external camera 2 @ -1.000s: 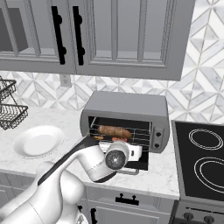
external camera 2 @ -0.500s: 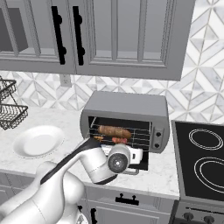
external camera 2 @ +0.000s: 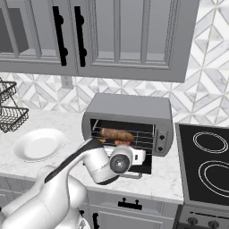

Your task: Pick up the kebab skewer and baguette bread, and place them inside the toaster oven. Close the toaster oven door and start by setting the timer.

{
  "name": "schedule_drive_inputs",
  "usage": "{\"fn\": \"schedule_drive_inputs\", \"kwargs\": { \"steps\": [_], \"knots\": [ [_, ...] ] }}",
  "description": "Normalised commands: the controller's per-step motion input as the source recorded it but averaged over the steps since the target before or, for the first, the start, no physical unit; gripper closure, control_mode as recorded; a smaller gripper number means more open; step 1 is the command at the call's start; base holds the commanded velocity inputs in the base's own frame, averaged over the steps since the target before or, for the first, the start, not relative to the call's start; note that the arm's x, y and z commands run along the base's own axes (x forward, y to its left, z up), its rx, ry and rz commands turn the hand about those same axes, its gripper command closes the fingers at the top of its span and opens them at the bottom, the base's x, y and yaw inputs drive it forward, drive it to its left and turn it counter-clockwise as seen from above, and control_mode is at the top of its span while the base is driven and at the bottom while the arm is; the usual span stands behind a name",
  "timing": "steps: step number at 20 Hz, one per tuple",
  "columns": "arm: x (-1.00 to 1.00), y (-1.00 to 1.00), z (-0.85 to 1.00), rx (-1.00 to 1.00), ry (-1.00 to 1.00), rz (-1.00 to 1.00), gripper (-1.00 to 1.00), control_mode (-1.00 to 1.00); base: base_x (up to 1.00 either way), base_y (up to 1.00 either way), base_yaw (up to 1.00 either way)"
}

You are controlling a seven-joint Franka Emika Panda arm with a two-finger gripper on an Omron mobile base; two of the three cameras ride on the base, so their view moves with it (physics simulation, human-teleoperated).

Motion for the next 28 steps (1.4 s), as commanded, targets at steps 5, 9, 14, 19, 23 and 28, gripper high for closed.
{"fn": "schedule_drive_inputs", "kwargs": {
  "steps": [5, 9, 14, 19, 23, 28],
  "knots": [
    [0.04, 0.0, -0.13, 0.0, 0.0, 0.0, -1.0, -1.0, 0.0, 0.0, 0.0],
    [0.0, 0.0, -0.13, 0.0, 0.0, 0.0, -1.0, -1.0, 0.0, 0.0, 0.0],
    [0.11, 0.0, 0.0, 0.0, 0.0, 0.0, -1.0, -1.0, 0.0, 0.0, 0.0],
    [0.18, 0.0, 0.0, 0.0, 0.0, 0.0, -1.0, -1.0, 0.0, 0.0, 0.0],
    [0.23, 0.0, 0.0, 0.0, 0.0, 0.0, -1.0, -1.0, 0.0, 0.0, 0.0],
    [0.26, 0.01, 0.0, 0.0, 0.0, 0.0, -1.0, -1.0, 0.0, 0.0, 0.0]
  ]
}}
